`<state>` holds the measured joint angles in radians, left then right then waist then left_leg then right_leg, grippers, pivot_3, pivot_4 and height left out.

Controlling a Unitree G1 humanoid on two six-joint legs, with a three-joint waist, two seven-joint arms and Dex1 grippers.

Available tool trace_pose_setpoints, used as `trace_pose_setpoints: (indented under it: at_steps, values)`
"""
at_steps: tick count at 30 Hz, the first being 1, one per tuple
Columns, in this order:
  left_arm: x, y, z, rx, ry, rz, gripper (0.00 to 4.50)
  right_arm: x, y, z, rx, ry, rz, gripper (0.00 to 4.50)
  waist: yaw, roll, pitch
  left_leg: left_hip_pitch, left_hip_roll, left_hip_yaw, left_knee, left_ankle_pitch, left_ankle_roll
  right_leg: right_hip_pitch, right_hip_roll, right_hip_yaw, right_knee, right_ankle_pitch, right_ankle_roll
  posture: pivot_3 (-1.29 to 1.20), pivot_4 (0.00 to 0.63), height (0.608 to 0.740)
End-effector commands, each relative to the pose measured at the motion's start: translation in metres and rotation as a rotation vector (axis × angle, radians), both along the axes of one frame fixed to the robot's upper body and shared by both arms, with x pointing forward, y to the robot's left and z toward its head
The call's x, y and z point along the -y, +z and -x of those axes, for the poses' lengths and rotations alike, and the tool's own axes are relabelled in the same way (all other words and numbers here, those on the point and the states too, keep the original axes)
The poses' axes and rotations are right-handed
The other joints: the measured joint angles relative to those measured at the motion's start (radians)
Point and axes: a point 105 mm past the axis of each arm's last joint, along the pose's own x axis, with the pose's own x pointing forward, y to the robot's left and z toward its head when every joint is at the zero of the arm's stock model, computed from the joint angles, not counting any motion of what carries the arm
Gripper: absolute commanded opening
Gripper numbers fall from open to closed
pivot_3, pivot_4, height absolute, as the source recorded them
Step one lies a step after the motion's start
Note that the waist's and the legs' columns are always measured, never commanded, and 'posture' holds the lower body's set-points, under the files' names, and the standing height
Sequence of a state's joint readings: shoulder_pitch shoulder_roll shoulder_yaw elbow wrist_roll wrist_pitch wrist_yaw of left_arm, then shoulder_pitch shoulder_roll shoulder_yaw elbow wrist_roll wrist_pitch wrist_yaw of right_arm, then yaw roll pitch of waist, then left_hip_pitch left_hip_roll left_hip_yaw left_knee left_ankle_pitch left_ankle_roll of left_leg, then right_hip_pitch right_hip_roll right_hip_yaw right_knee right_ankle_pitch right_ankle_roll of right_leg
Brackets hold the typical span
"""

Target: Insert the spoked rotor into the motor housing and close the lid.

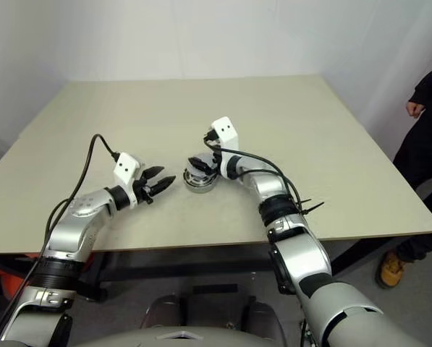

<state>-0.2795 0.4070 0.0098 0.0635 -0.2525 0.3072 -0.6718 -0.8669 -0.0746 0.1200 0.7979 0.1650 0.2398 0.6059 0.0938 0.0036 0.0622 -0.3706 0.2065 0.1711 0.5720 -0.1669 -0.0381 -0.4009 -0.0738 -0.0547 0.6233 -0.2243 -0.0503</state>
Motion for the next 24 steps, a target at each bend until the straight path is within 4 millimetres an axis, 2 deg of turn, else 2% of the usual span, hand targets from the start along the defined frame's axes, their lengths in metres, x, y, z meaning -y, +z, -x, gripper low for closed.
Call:
trace_pose_setpoints:
  at_steps: [1, 6, 14, 24]
  values:
    - [0.000, 0.015, -0.001, 0.056, -0.002, 0.007, 2.56, -0.006, 0.014, -0.004, 0.048, 0.011, -0.016, 4.48, 0.000, 0.000, 0.000, 0.000, 0.000, 0.000, 0.001, 0.000, 0.000, 0.000, 0.000, 0.000, 0.000, 0.000, 0.000, 0.00, 0.000, 0.740]
    - [-0.002, 0.015, 0.000, 0.057, 0.003, 0.004, 2.56, -0.011, 0.003, 0.001, 0.023, 0.022, -0.010, 4.48, 0.000, 0.000, 0.000, 0.000, 0.000, 0.000, 0.002, -0.001, 0.001, 0.000, 0.000, 0.000, 0.001, 0.000, 0.000, 0.00, 0.000, 0.740]
    - [-0.002, 0.016, 0.001, 0.058, 0.002, 0.000, 2.56, -0.009, -0.007, 0.000, 0.009, -0.003, 0.009, 4.48, 0.000, 0.000, 0.000, 0.001, 0.001, 0.000, 0.003, -0.001, 0.001, 0.001, 0.000, 0.000, 0.001, 0.000, 0.000, 0.00, 0.000, 0.740]
    - [0.000, 0.014, 0.002, 0.054, -0.002, -0.005, 2.56, -0.004, -0.002, -0.007, 0.019, -0.016, 0.022, 4.48, 0.000, 0.000, 0.000, 0.001, 0.001, 0.000, 0.003, -0.003, 0.004, 0.002, 0.000, 0.000, 0.002, 0.000, 0.000, 0.00, 0.000, 0.740]
